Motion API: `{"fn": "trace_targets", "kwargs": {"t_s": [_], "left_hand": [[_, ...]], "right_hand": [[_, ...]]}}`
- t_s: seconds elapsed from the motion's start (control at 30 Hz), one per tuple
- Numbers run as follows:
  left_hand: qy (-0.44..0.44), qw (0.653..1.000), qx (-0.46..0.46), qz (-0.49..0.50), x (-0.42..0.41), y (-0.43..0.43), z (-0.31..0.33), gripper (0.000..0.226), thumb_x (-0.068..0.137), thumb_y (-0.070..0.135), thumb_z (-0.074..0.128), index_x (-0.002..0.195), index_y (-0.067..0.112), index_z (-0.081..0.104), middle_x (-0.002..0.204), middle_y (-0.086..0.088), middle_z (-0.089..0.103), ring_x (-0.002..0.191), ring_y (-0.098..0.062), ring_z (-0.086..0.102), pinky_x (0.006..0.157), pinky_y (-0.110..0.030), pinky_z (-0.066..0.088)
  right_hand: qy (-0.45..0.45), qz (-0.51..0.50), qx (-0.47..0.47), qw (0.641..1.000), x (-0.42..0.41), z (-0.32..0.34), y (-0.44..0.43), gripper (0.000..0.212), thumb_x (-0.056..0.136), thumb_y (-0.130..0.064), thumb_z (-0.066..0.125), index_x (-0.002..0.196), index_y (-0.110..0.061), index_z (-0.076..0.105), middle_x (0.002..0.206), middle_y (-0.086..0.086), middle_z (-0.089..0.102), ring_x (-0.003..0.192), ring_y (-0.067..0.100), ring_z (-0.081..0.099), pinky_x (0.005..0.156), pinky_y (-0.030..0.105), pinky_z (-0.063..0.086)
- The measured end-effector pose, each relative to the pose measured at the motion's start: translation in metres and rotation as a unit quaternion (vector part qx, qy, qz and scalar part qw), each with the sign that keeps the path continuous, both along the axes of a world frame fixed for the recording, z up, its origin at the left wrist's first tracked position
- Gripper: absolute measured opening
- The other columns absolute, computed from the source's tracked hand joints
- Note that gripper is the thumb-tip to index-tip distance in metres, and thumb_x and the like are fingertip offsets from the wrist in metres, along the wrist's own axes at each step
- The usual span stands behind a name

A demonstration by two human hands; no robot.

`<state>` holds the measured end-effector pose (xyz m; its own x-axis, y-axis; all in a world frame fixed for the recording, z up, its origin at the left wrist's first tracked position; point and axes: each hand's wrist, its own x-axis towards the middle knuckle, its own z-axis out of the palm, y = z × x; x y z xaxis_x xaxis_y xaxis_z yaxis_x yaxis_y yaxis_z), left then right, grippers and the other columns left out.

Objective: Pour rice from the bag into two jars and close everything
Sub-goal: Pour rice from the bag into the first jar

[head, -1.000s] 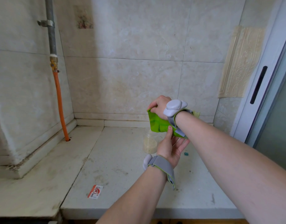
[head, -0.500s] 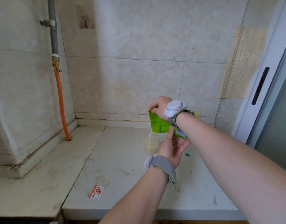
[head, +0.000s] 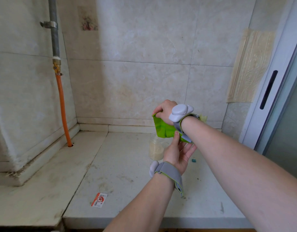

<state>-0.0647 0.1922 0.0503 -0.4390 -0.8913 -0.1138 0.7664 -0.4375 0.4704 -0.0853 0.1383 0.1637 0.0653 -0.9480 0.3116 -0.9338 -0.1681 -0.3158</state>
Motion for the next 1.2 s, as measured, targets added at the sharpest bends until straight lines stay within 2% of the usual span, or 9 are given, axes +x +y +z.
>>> {"fn": "trace_targets", "kwargs": {"t_s": [1.2], "left_hand": [[0.003, 1.000, 0.005, 0.000, 0.0020, 0.0025, 0.0037, 0.025, 0.095, 0.026, 0.056, 0.088, 0.003, 0.060, 0.088, -0.012, 0.064, 0.058, -0.018, 0.071, 0.049, -0.030, 0.057]], "right_hand": [[0.023, 0.005, 0.012, 1.000, 0.0032, 0.0033, -0.0005, 0.029, 0.088, -0.010, 0.056, 0.108, -0.023, 0.074, 0.115, 0.000, 0.071, 0.109, 0.022, 0.062, 0.080, 0.015, 0.040]]}}
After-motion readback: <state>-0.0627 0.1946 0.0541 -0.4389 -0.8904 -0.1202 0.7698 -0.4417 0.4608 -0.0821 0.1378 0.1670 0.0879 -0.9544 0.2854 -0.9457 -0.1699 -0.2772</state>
